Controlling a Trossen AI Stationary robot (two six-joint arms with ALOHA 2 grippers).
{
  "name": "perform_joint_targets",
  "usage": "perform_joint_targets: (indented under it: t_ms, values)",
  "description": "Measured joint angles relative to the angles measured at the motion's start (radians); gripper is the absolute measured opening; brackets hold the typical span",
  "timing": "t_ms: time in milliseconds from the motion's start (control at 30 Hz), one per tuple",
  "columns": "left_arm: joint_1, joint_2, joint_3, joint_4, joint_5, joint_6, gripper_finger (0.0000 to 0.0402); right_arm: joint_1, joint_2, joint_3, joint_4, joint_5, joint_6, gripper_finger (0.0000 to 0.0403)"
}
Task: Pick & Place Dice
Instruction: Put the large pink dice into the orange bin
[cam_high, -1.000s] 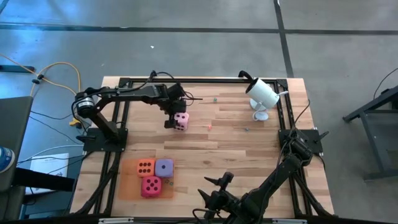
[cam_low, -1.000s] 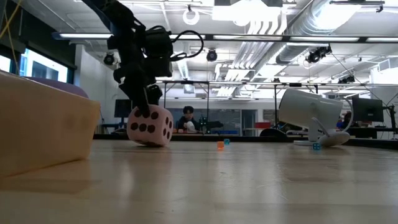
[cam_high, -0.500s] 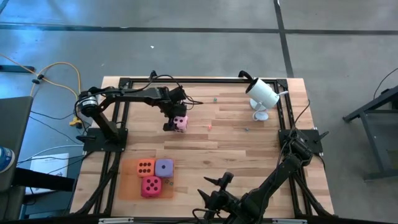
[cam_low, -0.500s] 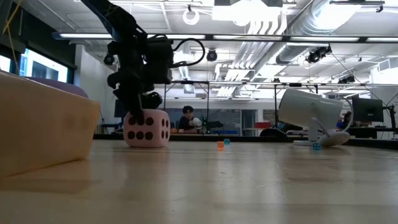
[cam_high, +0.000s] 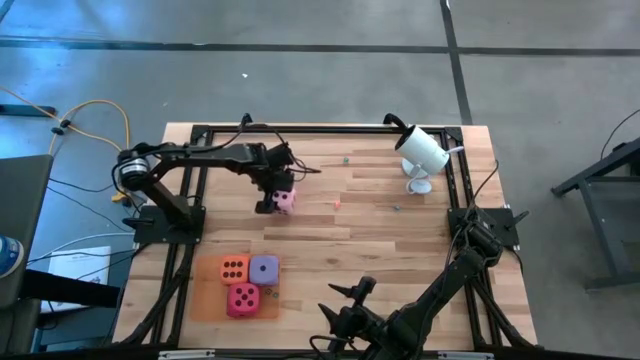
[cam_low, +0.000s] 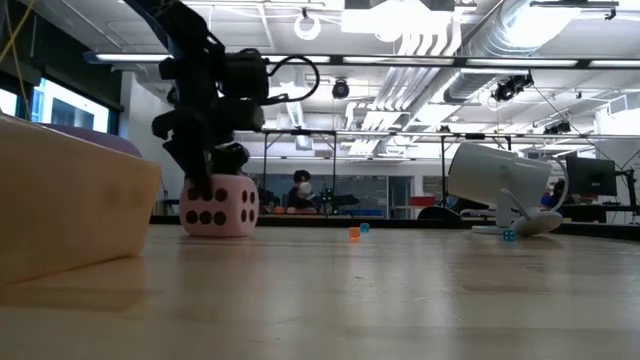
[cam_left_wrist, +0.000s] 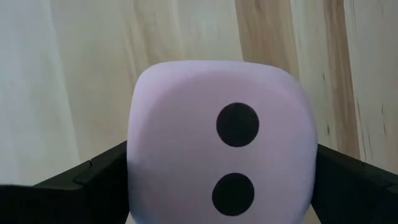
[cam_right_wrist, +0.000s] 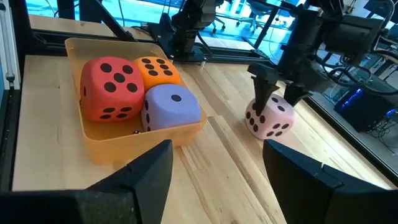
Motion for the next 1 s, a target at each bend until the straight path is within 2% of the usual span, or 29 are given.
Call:
perform_joint_targets:
  t_ms: [133,233,467,600,733,1000]
  values:
    - [-0.051,-0.070,0.001,-0.027,-0.062,-0.021,0.0365,0.000,0.000,0.000,0.000,0.000,0.000,0.0239]
    - [-0.099,-0.135,0.031,-0.117,-0.089,-0.032,0.0364,-0.001,0.000,0.000,0.000,0.000,0.000,0.0239]
    - [-0.255,-0.282,0.210,-0.367,-0.196,-0.169,0.0364,-0.001,0.000,0.000,-0.001,0.002,0.000,0.0239]
    - [-0.372,-0.334,0.318,-0.510,-0.192,-0.316,0.0364,-0.001,0.000,0.000,0.001,-0.002,0.000,0.0239]
    - [-0.521,-0.359,0.363,-0.616,-0.162,-0.463,0.0364,0.000,0.000,0.000,0.006,-0.007,0.000,0.0239]
    - [-0.868,-0.372,0.367,-0.643,-0.142,-0.814,0.0365,0.008,0.000,0.000,0.016,-0.011,0.007,0.0239]
